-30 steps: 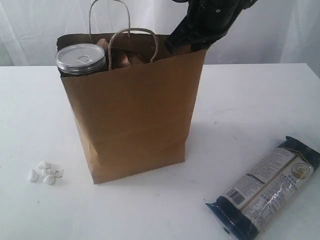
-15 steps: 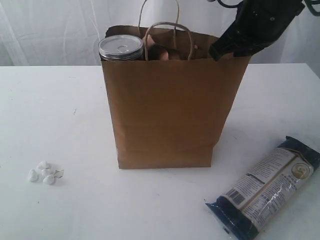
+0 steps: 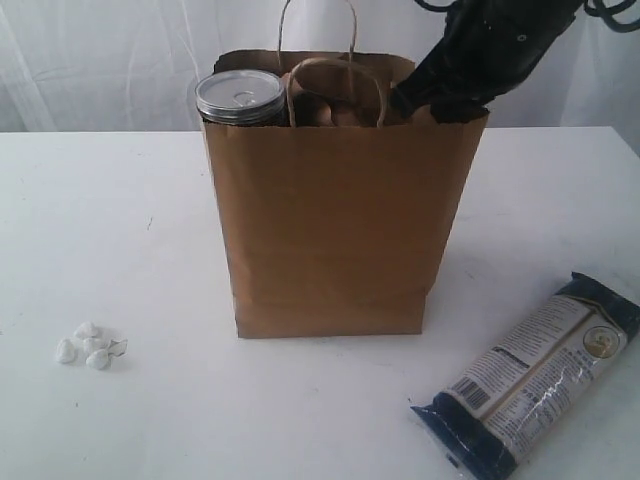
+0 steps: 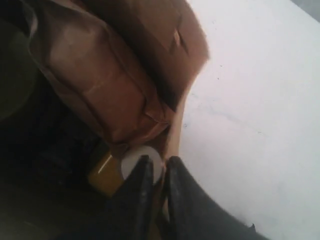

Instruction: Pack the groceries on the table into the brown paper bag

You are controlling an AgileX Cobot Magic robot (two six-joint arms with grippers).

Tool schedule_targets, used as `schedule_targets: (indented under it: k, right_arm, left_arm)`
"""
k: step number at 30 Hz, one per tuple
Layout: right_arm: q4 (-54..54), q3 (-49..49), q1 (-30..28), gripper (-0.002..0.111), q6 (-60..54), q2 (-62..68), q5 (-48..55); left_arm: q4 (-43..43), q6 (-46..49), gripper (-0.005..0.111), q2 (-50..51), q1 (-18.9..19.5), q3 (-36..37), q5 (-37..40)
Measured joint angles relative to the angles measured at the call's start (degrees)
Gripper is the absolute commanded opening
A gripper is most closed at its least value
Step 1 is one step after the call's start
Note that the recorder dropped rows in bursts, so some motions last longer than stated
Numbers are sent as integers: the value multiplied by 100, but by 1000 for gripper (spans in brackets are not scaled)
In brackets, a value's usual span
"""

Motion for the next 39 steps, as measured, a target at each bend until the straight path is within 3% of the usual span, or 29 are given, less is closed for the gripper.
schedule_targets:
  k: [4, 6, 27, 29, 36, 39]
  right_arm:
    - [44, 0, 36, 49, 0, -22, -117]
    - [44, 0, 36, 54, 16, -45, -129]
    - [-530, 93, 36, 54, 471, -1625, -428]
    - [-593, 315, 36, 48, 551, -1970, -494]
    - [-830, 1818, 36, 7, 984, -3577, -1053]
    - [-844, 2803, 36, 0, 1213, -4617, -1395]
  left_arm:
    - [0, 0, 0, 0, 0, 0, 0]
    - [0, 0, 0, 0, 0, 0, 0]
    - [0, 0, 0, 0, 0, 0, 0]
    - [0, 0, 0, 0, 0, 0, 0]
    - [0, 0, 0, 0, 0, 0, 0]
    - [0, 0, 0, 0, 0, 0, 0]
